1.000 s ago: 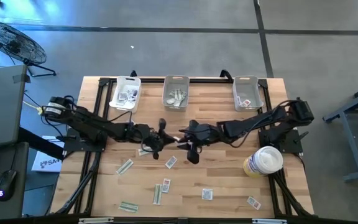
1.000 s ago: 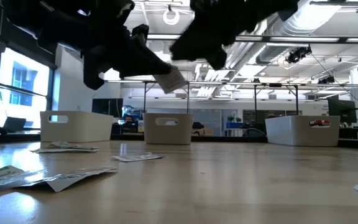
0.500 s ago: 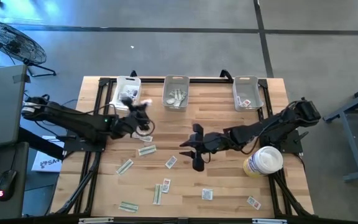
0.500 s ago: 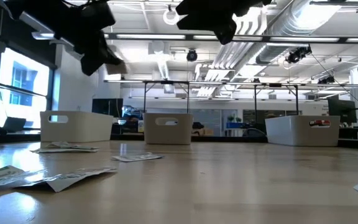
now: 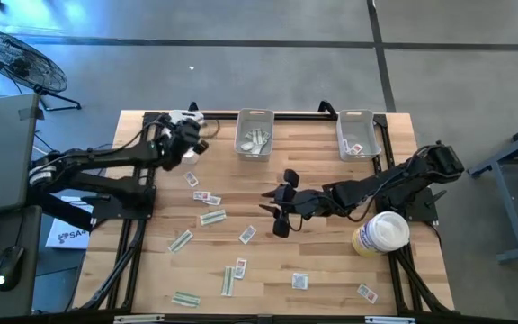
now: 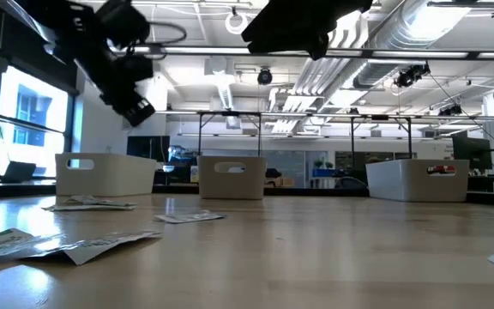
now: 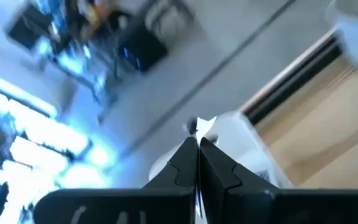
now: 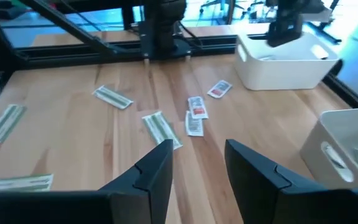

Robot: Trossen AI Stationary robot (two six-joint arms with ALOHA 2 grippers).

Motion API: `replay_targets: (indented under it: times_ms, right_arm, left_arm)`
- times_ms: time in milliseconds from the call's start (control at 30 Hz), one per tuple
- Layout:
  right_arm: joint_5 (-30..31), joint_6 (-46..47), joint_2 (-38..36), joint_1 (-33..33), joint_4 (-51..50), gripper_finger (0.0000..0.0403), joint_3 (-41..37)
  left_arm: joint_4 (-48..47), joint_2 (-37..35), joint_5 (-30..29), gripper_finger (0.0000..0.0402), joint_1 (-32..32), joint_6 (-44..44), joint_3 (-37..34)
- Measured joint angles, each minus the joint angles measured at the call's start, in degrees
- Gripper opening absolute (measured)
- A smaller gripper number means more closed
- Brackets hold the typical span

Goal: Pick & Place First Aid Supplies
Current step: Put the blue pad into the white bin

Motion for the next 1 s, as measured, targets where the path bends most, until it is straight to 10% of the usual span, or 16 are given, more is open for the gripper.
replay_targets:
  times_ms: [567, 1000]
  right_arm:
    - [-0.59, -2.54, 0.03, 0.02, 0.13, 0.0140, -0.07]
    - [-1.15, -2.43, 0.04, 0.04, 0.13, 0.0140, -0.07]
  left_arm:
    - [-3.80, 11.44, 20.32, 0.0000, 18.95, -14.28, -0.01]
    - [-3.50, 11.90, 21.04, 0.0000, 19.20, -14.88, 0.01]
